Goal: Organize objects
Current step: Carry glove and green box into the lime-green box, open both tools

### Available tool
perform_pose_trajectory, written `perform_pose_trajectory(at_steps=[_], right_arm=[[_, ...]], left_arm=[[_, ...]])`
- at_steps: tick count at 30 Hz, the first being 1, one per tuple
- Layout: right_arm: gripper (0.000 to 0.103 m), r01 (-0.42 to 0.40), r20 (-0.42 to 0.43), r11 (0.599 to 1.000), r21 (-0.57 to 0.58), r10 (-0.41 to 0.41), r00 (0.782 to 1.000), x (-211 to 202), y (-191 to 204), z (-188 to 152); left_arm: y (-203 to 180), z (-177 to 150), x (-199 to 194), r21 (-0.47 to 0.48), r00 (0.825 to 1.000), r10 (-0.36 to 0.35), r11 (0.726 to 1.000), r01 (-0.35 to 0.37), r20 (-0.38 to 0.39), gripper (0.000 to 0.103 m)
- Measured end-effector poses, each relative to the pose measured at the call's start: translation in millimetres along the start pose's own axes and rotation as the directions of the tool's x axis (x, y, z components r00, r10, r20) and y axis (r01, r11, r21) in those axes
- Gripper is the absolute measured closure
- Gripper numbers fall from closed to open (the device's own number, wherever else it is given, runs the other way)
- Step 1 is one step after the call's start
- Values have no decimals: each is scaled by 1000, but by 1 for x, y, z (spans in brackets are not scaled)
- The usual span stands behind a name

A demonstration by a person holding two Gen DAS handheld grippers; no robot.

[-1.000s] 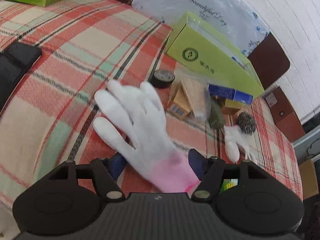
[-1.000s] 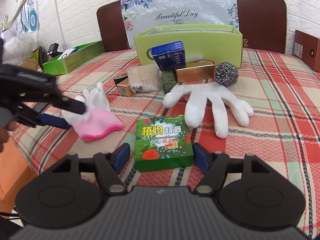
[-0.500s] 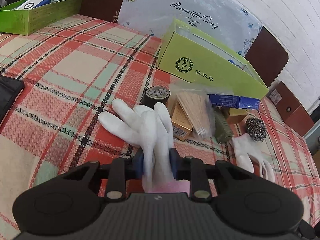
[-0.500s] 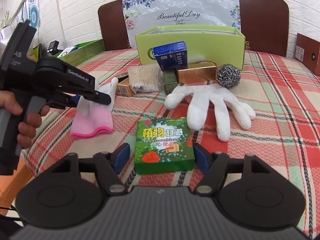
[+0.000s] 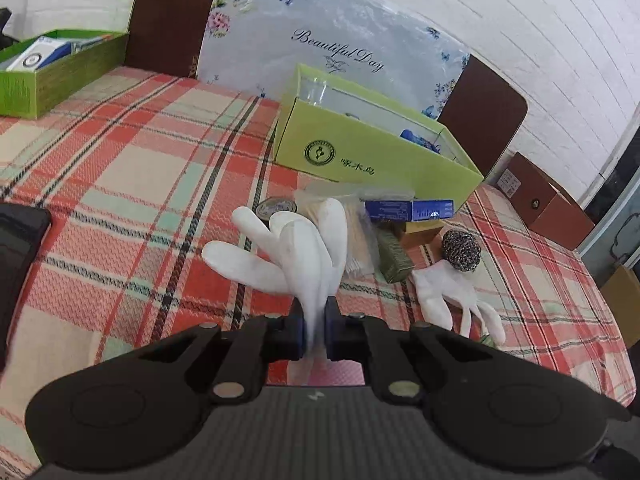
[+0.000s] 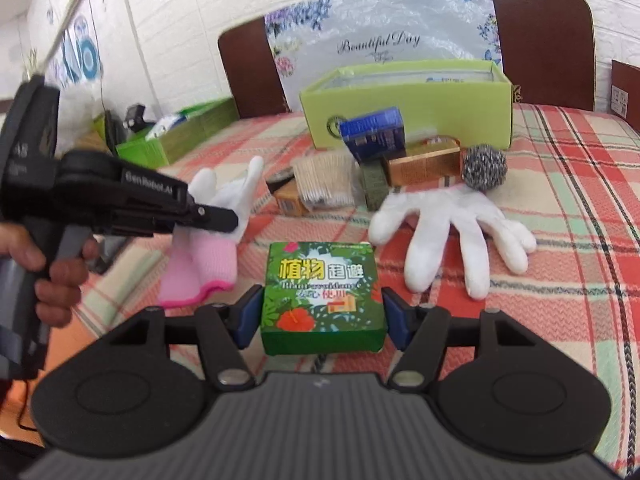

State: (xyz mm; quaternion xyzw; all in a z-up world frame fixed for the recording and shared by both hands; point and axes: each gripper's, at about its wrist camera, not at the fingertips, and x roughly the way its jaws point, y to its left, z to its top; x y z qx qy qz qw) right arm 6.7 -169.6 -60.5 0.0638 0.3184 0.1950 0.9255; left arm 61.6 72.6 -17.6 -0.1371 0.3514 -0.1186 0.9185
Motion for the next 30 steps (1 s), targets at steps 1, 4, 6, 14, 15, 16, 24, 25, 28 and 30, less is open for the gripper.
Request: perform_pose_trajectory(at_steps=[1,4,6,14,15,16,24,25,28,30], right_arm=[[42,-9,21,1000,7,9,1000,-5,0,5],[41,-23,74,1000,13,22,997,-16,-4,20],[41,-23,101,1000,13,21,995,-22,-6,31],[41,3,206,1000,-7,-1,978,-38,-16,70],[41,8,214,1000,-11,-5,977,-38,-17,73],[41,16,224,1000,-15,-12,975,-38,-18,79],[41,87,291,995,-46,-70,954,-27,-30,114],[41,99,293,994,-45,-81,953,-22,-32,120],[41,114,299,993,-43,-97,949,-10,-39,135],[41,127,305,991,-46,-108,946,0,-43,145]], left_arm=[[-2,2,-3,14,1000,2,1000,-2,12,95],[-7,7,-7,43,999,4,999,-5,36,95],[-9,10,-9,54,999,0,999,-3,49,95],[-13,30,-18,77,995,-33,997,26,97,95],[-14,35,-20,81,993,-45,996,36,108,95],[-16,41,-23,87,991,-56,995,46,120,95],[-44,100,-24,193,968,-125,978,83,218,95],[-49,108,-21,209,966,-129,974,82,223,95],[-60,135,-5,236,964,-158,966,106,213,95],[-62,153,10,238,963,-173,964,122,208,95]])
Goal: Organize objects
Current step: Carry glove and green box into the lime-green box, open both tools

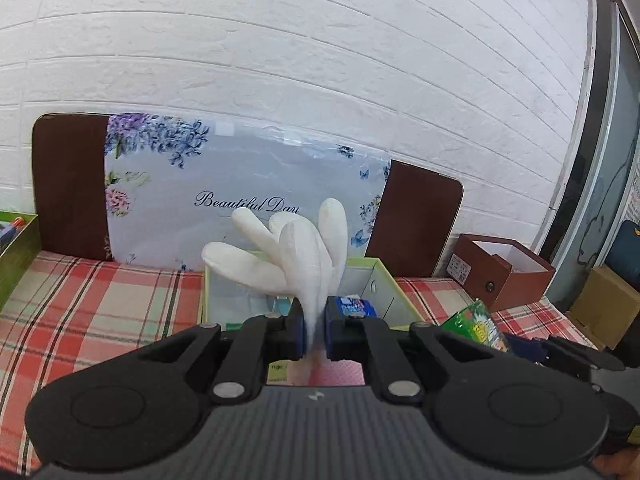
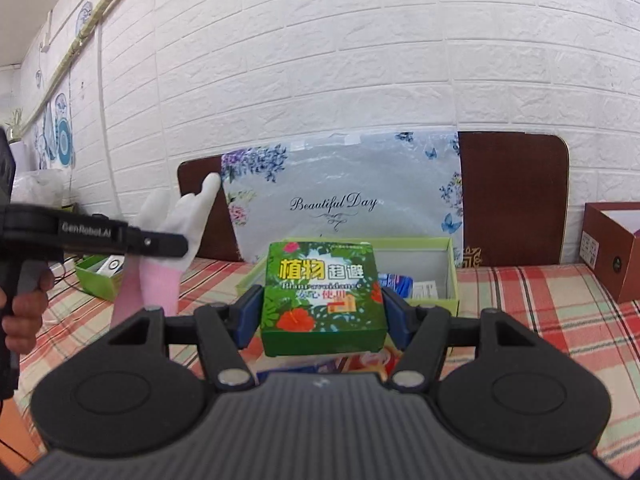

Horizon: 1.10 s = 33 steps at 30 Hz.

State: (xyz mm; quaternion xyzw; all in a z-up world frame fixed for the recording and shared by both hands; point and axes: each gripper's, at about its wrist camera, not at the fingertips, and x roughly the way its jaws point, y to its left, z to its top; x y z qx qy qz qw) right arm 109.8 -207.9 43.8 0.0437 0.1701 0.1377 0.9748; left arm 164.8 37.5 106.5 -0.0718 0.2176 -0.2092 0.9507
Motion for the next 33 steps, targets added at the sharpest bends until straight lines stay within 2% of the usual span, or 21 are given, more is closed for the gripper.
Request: perform_pose_trajectory(at_steps=[5,7,9,16,20,23,25,26,28,29,30,31,33], right_arm=[[41,33,6,998,-60,-33,999,37,-1,14],[41,44,14,995,-92,-43,999,53,0,19],[41,56,18,992,-117,-55,998,71,1,22],[41,81,-9,990,-119,-82,997,126,-7,25],[41,75,-46,990,-122,-81,996,151,-11,19],[41,59,-79,992,-110,-68,995,170,-14,13],[41,54,-97,994,-94,-63,993,182,-15,9],[40,50,-106,995,-86,-59,993,187,-16,7],[37,37,-123,998,-58,-44,991,200,-18,4],[30,26,-139,998,-49,-33,990,207,-19,3],[14,18,-160,998,-53,-27,987,212,-18,2],[7,26,-166,998,-64,-36,986,212,-16,1],[2,43,-133,994,-99,-56,990,202,-11,0]], left_arm=[[10,29,49,13,1000,-18,1000,18,-2,95],[14,36,71,10,999,-30,1000,30,-22,95],[17,38,95,17,999,-12,1000,13,-48,95],[35,25,166,12,992,33,999,-31,-125,95],[46,14,185,-12,989,38,999,-41,-144,95],[54,10,187,-23,991,45,999,-48,-125,93],[59,11,184,-39,993,39,998,-44,-114,87],[62,11,181,-53,994,37,998,-43,-106,79],[67,13,177,-86,994,60,994,-68,-94,51],[68,14,175,-106,993,79,991,-88,-87,27],[69,15,170,-117,993,92,988,-101,-76,20],[69,15,164,-124,993,98,987,-105,-62,20],[69,16,151,-125,994,96,987,-101,-42,20]])
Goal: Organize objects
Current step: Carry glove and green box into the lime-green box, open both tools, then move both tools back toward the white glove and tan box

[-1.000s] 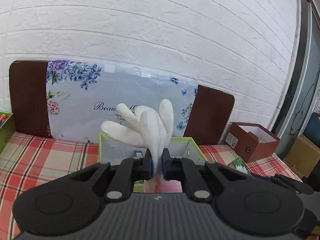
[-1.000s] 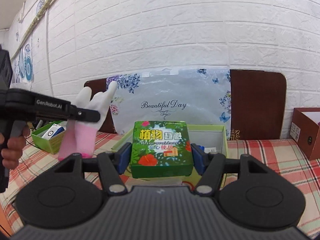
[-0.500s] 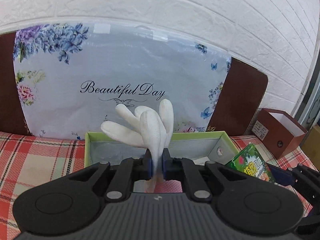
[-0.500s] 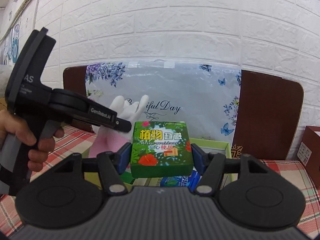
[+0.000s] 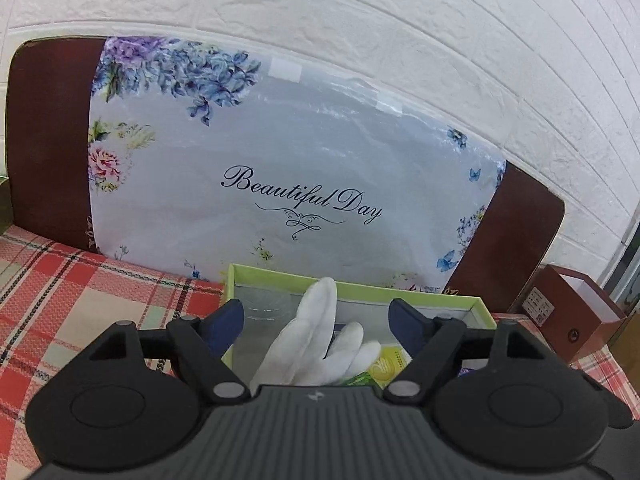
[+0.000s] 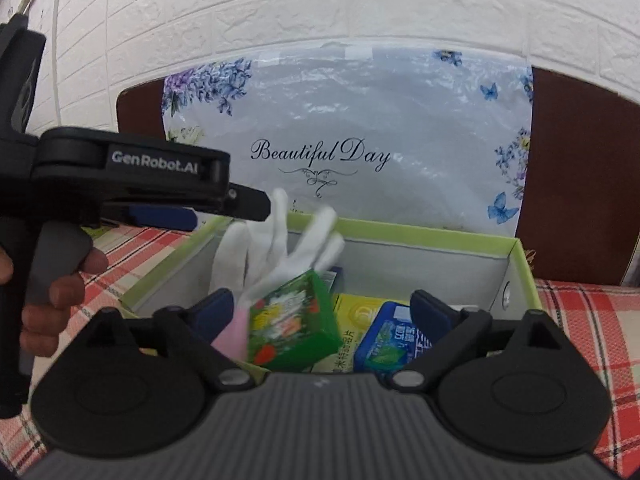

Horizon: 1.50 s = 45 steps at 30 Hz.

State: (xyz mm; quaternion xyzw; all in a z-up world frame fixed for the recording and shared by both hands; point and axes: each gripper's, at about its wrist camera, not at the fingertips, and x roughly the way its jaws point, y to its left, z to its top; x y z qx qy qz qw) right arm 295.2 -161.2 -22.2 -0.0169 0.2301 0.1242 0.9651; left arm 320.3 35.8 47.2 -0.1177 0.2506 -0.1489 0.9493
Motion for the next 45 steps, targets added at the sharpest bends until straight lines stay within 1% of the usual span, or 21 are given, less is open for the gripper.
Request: perform_pose_trajectory(at_steps=[2,5,9,14,17,19,22,26,29,30,32,34,37,40,45], right_arm=[[0,10,43,1000,-30,-9,999,-17,3,-2],[0,28,67,998,-55,-25,997,-44,6,-3],[0,9,89,999,-34,-6,996,-86,9,-11],[0,0,98,1000,3,0,995,-136,12,-36],[0,10,58,1000,21,-11,998,-158,12,-60],[0,27,33,998,61,-29,999,-172,9,-76],[0,44,-5,992,122,-44,999,-190,7,-97],[0,88,-43,982,168,-82,996,-211,8,-123],[0,111,-82,978,178,-98,992,-221,10,-140],[0,111,-91,976,185,-95,991,-224,11,-145],[0,104,-102,973,207,-85,991,-229,12,-153],[0,96,-111,970,225,-73,991,-231,15,-159],[0,86,-117,972,218,-61,991,-231,21,-163],[0,82,-120,977,196,-59,991,-228,25,-162],[0,113,-140,978,174,-89,986,-215,22,-159]], left_arm=[[-2,-2,-15,-5,1000,12,1000,-12,14,20],[-11,-8,-40,12,999,35,999,-35,26,20],[-32,-23,-73,56,994,106,993,-104,-21,20],[-47,-59,-120,85,997,83,993,-83,-1,20],[-55,-86,-140,125,994,113,986,-111,-8,20],[-60,-102,-147,146,989,144,980,-138,-29,19],[-61,-127,-156,148,982,181,974,-172,-51,19],[-51,-155,-161,118,965,234,968,-220,-116,19],[-44,-171,-166,114,946,291,954,-277,-140,19],[-42,-175,-168,107,943,296,953,-282,-152,20],[-36,-181,-173,82,942,285,958,-275,-174,20],[-33,-185,-178,67,943,282,959,-274,-179,20],[-29,-189,-183,60,953,250,968,-243,-172,20],[-23,-192,-183,28,967,188,982,-186,-172,19],[-17,-193,-181,-28,972,151,987,-159,-182,20]])
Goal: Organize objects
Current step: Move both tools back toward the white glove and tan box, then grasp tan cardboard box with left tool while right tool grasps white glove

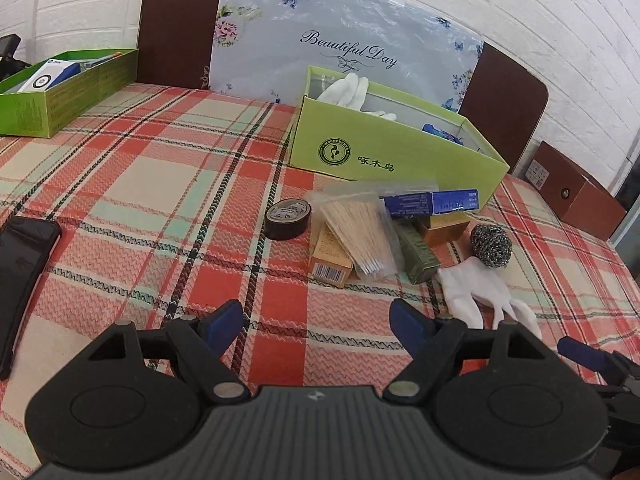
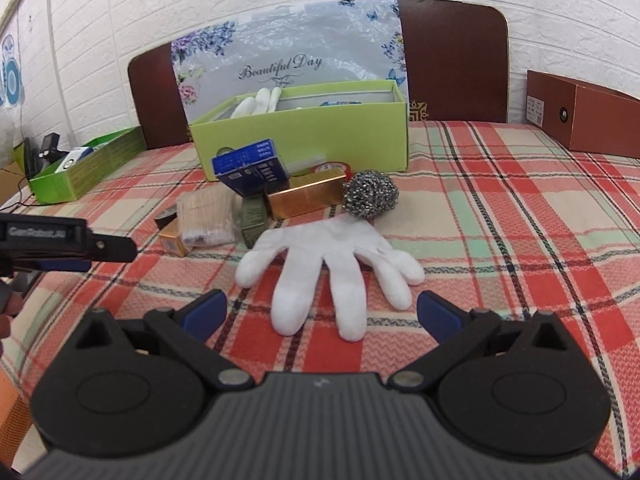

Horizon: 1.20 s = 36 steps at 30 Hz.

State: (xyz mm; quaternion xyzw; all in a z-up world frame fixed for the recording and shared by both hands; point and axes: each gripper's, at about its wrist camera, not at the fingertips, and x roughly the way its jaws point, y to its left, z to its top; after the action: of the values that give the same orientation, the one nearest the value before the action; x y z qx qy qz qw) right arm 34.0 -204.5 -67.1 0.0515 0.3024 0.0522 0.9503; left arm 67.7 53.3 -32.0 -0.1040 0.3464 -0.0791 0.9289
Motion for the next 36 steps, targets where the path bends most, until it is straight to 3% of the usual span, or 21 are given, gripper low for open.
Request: perform_pose_trajectory(at_steps=[15,16,17,18,19,20,22,26,31,36], right_arm=[[1,14,-28,997,-72,-17,999,62,8,31],[8,5,-39,997,-74,-8,999,64,8,31],[28,-4,-52,998,-69,1,999,64,8,30],[39,-10,-63,998,-61,7,998,64,8,29],[58,-15,-72,998,-54,11,997,63,8,28],[70,-11,-75,998,-54,7,997,61,8,26],[81,-22,-73,998,-59,18,997,54,9,24],[85,-89,-56,995,-39,87,995,32,9,23],[85,-100,-12,994,-36,100,995,8,4,26],[85,-108,-8,994,-29,108,994,7,4,28]], left_arm=[[-4,7,5,38,999,-45,998,45,10,20],[-5,8,7,45,999,-51,998,51,13,20],[-7,11,10,47,998,-59,997,58,15,20],[-8,13,13,45,998,-67,997,66,16,20],[-9,15,18,43,997,-72,997,71,16,21],[-11,17,23,47,997,-76,996,75,17,25],[-13,21,33,63,997,-75,995,73,16,31],[-8,23,44,94,999,-48,995,47,3,47],[9,18,46,60,999,-46,997,46,-11,49],[-3,21,59,120,999,-47,992,47,-3,49]])
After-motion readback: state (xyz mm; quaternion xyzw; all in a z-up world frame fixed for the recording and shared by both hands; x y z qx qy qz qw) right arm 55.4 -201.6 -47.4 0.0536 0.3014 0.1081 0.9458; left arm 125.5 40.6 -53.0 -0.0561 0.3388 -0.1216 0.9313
